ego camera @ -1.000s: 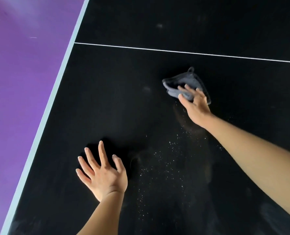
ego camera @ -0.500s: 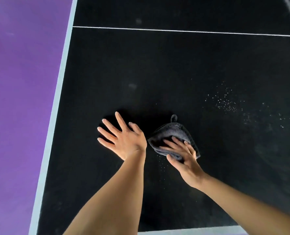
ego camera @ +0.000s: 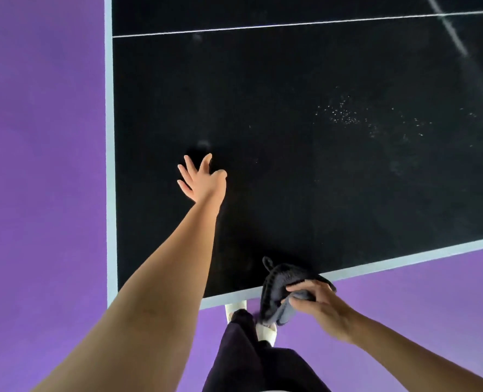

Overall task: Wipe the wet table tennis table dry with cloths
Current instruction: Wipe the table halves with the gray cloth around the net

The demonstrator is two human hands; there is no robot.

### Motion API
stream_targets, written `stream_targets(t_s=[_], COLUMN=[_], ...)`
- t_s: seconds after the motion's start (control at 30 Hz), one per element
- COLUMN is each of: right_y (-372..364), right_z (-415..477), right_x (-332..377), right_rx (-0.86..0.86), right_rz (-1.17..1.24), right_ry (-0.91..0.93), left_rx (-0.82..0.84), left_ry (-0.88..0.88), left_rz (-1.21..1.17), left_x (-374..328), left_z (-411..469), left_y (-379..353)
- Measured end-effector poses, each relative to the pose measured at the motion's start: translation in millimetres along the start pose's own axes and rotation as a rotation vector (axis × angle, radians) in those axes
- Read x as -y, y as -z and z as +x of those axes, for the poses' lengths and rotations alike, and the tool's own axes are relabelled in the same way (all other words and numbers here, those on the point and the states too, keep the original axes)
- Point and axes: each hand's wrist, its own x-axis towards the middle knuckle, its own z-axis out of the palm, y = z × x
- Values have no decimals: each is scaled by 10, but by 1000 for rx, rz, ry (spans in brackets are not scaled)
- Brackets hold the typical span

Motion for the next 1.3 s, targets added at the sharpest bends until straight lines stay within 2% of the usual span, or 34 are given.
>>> stream_targets(t_s=[0.1, 0.17, 0.23, 0.3, 0.37, 0.43, 0.5, 0.57, 0.67, 0.73, 0.83, 0.93, 1.03, 1.1, 1.17, 1.27, 1.3], right_y=[124, 202, 229, 225, 218, 191, 114, 43, 51, 130, 286, 267, 210, 276, 412, 679, 774], right_z=[-218, -369, -586, -852, -1066, -1303, -1483, -1554, -1606, -1617, -1610, -1422, -1050, -765, -509, -207, -111], right_x=[-36, -100, -99, -70, -100, -108, -176, -259, -305, -329, -214, 82, 413, 616, 815, 1107, 1185], right_rx=[92, 104, 0, -155, -183, -93, -44, -92, -174, -60, 234, 341, 190, -1, -200, -367, -428], right_rz=[-25, -3, 28, 226, 608, 998, 1180, 1119, 870, 819, 826, 768, 619, 555, 543, 501, 444], right_ry=[-104, -135, -97, -38, 3, 134, 250, 282, 299, 312, 286, 145, -11, -4, 8, 60, 83], left_rx=[104, 101, 71, 131, 337, 655, 900, 936, 801, 785, 936, 1067, 982, 836, 665, 494, 374], left_ry=[-23, -4, -23, -41, -10, 53, 114, 115, 3, -58, -136, -207, -250, -265, -198, -88, -84], left_rz=[-154, -250, -249, -277, -333, -405, -591, -738, -561, -462, -448, -379, -326, -353, -411, -550, -502], left_x=[198, 318, 451, 591, 739, 829, 884, 851, 678, 627, 566, 468, 320, 199, 74, -83, -94], left_z=[-257, -627, -1131, -1677, -2200, -2677, -3002, -3105, -3081, -2993, -2819, -2631, -2338, -2036, -1708, -1239, -1058], left_y=[303, 481, 551, 494, 359, 214, 125, 152, 290, 389, 555, 559, 408, 343, 347, 382, 370])
